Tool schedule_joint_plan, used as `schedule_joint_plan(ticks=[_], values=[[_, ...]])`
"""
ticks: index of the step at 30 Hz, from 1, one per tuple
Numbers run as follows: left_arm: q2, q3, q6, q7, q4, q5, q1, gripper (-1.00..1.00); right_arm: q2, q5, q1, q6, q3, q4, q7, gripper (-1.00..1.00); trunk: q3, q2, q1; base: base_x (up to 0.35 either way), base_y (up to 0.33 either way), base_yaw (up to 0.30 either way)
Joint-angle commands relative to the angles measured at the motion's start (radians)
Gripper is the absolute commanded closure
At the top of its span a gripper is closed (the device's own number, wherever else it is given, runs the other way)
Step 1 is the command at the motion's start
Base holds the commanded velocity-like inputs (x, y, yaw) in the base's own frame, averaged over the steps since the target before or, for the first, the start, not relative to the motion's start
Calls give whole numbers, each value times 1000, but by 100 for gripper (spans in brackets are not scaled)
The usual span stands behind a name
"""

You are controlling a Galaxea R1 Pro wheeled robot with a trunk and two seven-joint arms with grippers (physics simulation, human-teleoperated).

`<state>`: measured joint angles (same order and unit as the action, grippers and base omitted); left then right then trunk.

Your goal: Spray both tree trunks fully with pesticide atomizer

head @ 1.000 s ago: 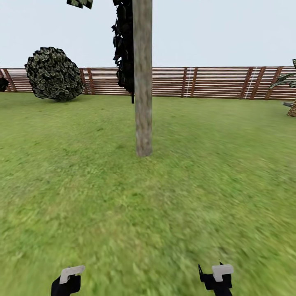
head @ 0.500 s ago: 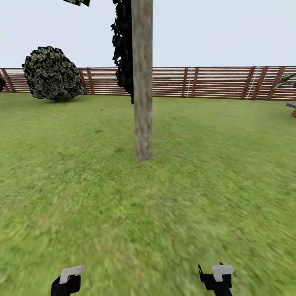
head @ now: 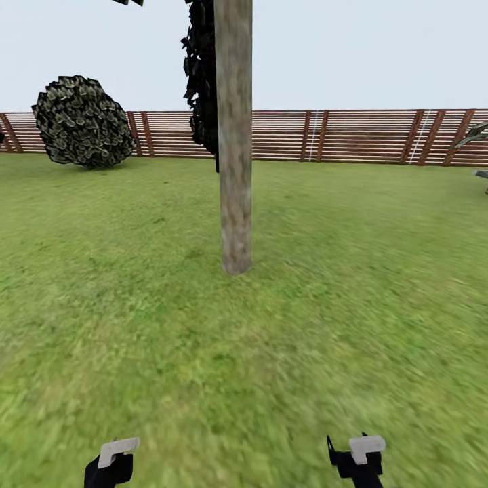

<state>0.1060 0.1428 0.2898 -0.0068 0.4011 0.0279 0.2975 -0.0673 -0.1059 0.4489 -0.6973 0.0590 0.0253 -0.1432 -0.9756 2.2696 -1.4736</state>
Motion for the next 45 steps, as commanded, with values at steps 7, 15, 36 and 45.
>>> schedule_joint_plan(ticks=[7, 15, 36, 45], values=[[0, 1, 3, -1, -1, 3, 1, 100, 0, -9, 1, -1, 5, -1, -11, -100, -1, 0, 0, 340, 0, 0], [0, 1, 3, -1, -1, 3, 1, 100, 0, -9, 1, -1, 5, -1, -10, -100, -1, 0, 0, 340, 0, 0], [0, 1, 5, -1, -1, 3, 1, 100, 0, -9, 1, -1, 5, -1, -10, -100, -1, 0, 0, 340, 0, 0], [6, 1, 4, -4, -1, 5, 1, 100, 0, -7, 1, -1, 4, 1, -13, -100, -1, 0, 0, 340, 0, 0]])
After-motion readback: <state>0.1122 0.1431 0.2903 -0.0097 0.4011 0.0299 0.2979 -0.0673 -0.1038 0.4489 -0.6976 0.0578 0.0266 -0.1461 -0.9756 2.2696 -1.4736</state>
